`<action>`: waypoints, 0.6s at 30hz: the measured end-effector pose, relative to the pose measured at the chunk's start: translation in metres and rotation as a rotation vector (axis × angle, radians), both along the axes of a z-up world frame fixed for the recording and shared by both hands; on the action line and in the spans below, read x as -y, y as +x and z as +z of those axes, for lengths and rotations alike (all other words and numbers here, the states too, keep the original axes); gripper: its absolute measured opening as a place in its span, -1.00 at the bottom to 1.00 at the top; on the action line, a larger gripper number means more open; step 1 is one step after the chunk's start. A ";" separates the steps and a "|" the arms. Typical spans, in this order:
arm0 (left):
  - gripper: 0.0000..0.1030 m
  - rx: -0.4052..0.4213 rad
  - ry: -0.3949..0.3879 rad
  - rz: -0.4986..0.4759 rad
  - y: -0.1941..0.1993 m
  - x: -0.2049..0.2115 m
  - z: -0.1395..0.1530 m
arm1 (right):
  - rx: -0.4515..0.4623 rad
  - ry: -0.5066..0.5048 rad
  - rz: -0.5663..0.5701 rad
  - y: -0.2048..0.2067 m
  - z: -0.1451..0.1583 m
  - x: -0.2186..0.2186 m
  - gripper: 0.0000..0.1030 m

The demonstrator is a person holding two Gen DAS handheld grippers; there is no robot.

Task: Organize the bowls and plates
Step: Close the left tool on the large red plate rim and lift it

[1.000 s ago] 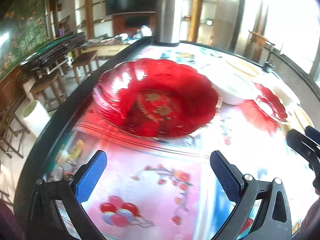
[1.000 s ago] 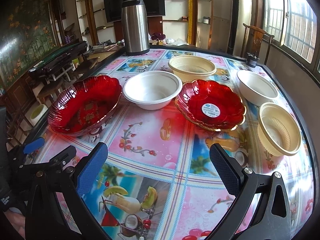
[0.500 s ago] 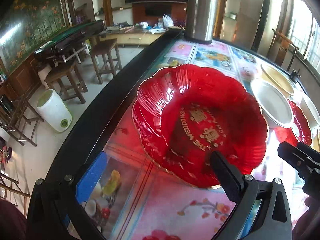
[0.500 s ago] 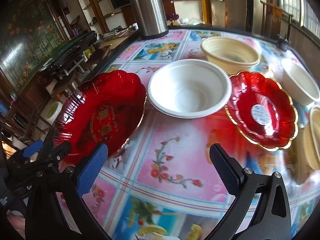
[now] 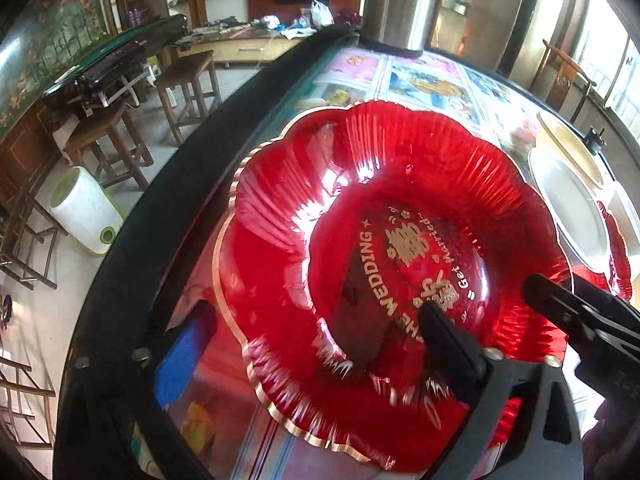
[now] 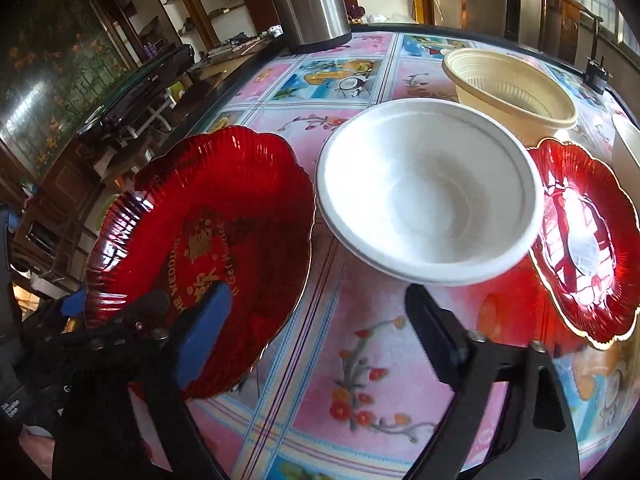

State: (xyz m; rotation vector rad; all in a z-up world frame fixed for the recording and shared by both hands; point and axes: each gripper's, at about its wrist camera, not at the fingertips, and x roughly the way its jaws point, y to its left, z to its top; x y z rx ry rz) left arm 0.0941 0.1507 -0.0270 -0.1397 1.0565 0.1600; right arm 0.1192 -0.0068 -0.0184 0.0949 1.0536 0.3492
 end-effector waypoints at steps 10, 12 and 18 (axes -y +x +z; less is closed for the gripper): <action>-0.35 0.002 0.072 0.029 0.001 0.001 0.008 | 0.051 -0.064 0.075 -0.004 -0.004 -0.019 -0.64; -0.39 0.004 0.079 0.030 0.000 0.003 0.008 | 0.065 -0.087 0.078 -0.008 -0.004 -0.020 -0.64; -0.45 0.037 0.064 0.043 -0.018 0.004 0.022 | 0.107 -0.092 0.093 -0.028 0.009 -0.014 -0.63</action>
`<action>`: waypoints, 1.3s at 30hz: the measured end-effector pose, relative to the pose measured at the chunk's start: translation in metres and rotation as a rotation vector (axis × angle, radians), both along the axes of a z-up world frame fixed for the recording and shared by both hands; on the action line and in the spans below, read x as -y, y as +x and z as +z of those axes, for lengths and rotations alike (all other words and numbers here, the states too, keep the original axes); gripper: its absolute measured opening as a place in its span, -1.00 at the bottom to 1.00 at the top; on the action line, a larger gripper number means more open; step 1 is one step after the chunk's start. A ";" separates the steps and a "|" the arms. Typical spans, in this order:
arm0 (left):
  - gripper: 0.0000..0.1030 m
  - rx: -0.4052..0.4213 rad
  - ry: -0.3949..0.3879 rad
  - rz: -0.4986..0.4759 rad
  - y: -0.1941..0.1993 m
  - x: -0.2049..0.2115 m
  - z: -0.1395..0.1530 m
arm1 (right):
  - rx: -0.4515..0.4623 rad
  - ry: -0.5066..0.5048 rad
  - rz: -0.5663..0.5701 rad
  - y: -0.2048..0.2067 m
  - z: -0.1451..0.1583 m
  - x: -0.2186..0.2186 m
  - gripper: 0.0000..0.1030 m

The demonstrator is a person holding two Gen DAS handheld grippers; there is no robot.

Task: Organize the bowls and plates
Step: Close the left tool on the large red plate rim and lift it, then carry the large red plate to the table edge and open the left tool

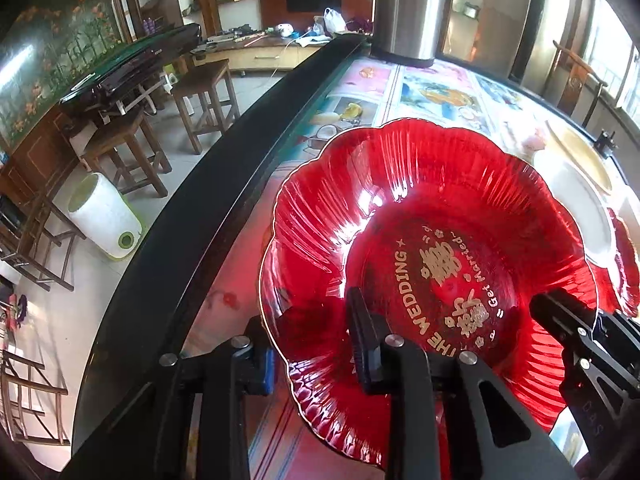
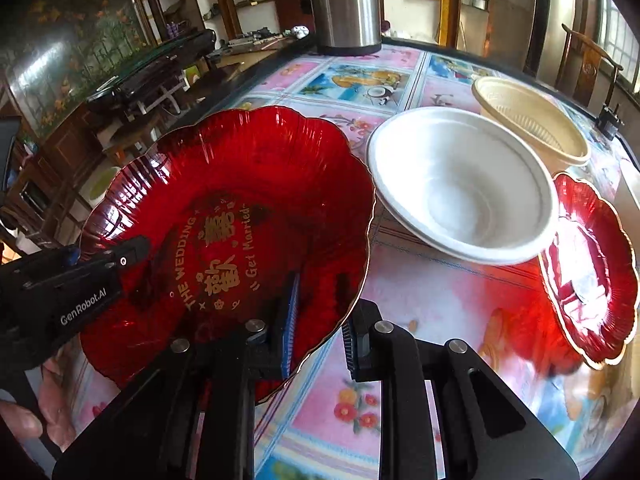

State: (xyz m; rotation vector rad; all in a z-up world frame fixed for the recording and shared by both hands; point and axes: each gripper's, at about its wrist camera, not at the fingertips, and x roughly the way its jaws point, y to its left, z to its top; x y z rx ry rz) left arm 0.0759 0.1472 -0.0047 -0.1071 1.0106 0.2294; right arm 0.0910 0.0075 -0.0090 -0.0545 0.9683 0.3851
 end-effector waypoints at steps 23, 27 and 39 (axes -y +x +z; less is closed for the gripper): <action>-0.45 -0.033 -0.037 0.040 -0.093 -0.015 -0.013 | -0.044 -0.029 0.070 -0.106 -0.008 -0.012 -0.58; -0.41 -0.017 -0.016 0.047 -0.094 -0.014 -0.014 | -0.055 -0.021 0.061 -0.107 -0.013 -0.012 -0.56; 0.55 0.108 0.097 0.061 -0.117 -0.013 0.017 | -0.034 0.050 0.054 -0.119 0.004 0.003 -0.09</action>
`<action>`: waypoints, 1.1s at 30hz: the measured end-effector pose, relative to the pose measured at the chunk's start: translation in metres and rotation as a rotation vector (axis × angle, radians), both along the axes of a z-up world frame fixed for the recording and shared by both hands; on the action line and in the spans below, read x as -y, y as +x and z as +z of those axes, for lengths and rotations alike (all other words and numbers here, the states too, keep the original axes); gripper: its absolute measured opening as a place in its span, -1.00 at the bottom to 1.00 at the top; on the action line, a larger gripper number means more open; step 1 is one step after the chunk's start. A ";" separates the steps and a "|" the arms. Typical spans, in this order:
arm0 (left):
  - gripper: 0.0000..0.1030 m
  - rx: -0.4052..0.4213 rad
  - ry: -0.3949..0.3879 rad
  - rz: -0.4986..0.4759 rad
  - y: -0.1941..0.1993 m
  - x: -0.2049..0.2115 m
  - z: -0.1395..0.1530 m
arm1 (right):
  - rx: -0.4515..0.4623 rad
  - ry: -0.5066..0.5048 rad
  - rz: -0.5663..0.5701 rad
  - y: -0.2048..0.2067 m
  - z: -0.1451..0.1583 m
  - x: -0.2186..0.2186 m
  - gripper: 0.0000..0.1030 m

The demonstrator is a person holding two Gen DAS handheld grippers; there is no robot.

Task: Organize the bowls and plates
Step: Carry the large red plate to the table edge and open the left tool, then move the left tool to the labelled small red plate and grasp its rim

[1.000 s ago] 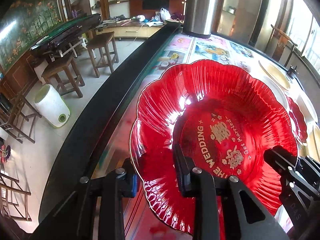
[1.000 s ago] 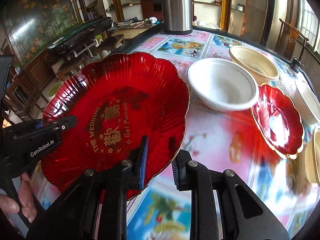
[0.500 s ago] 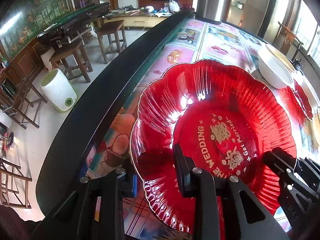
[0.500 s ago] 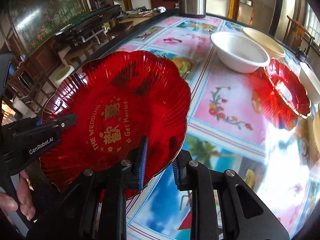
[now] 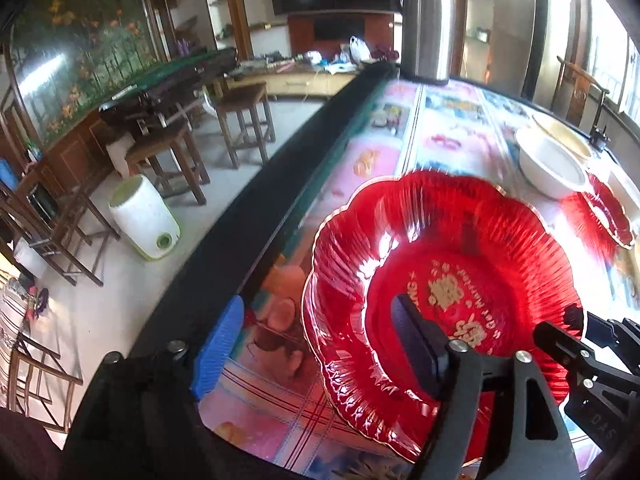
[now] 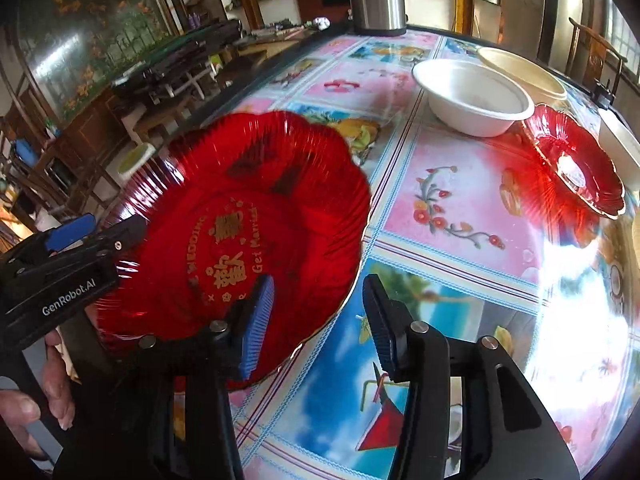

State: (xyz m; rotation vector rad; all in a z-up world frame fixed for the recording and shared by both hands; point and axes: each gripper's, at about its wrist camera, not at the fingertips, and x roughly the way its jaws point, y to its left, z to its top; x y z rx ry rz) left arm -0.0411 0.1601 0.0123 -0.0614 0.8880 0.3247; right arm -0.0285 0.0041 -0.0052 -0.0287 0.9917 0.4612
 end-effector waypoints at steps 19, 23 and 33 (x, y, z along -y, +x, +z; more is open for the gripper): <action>0.55 0.068 -0.078 -0.266 0.025 0.111 0.042 | 0.023 0.024 -0.208 0.013 0.017 0.108 -0.10; 0.55 0.064 -0.091 -0.331 0.040 0.144 0.045 | 0.003 0.009 -0.274 0.024 0.010 0.142 -0.10; 0.55 -0.041 -0.145 -0.384 0.095 0.215 0.025 | -0.062 0.095 -0.441 0.065 0.001 0.224 -0.10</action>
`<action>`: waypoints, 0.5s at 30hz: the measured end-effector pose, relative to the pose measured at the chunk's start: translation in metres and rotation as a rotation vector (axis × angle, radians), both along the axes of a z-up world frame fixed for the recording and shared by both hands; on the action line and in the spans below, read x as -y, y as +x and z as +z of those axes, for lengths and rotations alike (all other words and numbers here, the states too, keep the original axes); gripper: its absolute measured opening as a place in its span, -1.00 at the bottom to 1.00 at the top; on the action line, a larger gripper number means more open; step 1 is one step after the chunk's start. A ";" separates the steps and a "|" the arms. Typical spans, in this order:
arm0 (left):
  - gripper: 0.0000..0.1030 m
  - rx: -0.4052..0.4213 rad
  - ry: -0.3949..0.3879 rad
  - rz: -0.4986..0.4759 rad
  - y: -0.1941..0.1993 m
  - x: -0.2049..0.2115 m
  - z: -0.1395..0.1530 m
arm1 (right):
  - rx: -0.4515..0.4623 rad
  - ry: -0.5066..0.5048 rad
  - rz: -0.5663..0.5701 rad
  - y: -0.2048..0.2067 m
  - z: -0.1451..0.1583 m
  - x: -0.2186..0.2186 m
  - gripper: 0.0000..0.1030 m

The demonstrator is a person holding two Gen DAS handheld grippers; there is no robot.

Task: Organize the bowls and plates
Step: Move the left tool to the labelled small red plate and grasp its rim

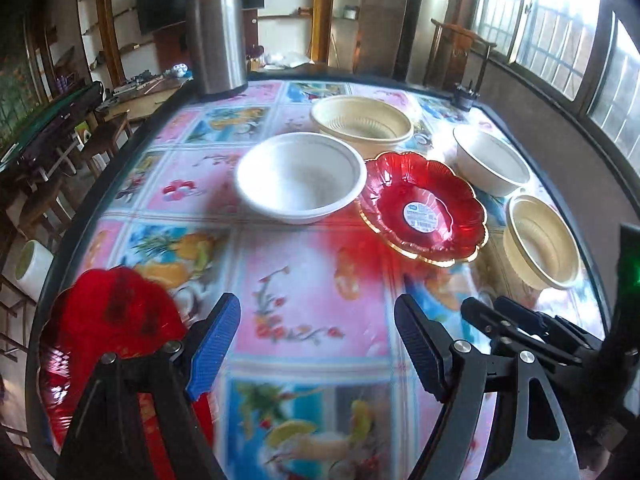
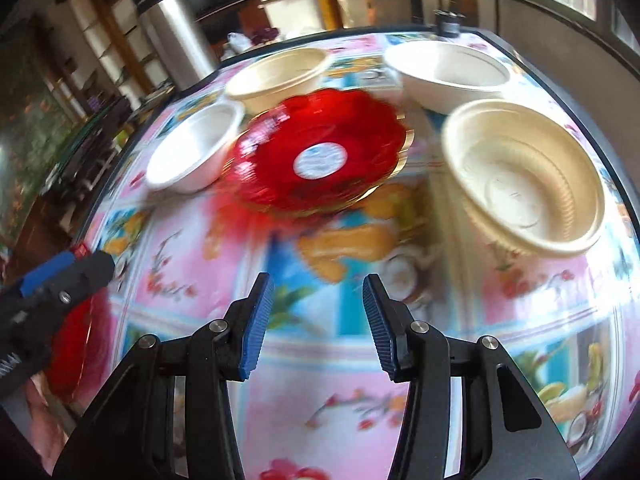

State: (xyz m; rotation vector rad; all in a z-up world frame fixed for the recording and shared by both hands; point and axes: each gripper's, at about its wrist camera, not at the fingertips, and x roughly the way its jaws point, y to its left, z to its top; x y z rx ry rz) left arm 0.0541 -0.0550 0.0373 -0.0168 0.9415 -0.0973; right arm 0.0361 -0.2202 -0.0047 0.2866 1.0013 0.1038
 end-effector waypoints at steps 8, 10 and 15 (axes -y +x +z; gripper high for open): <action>0.55 -0.095 -0.014 0.030 0.038 0.026 -0.030 | -0.041 0.068 -0.054 0.036 -0.015 0.028 -0.10; 0.55 -0.103 -0.019 0.037 0.044 0.031 -0.035 | -0.034 0.089 -0.063 0.041 -0.015 0.033 -0.10; 0.55 -0.114 -0.029 0.041 0.056 0.040 -0.041 | -0.027 0.104 -0.080 0.055 -0.013 0.043 -0.10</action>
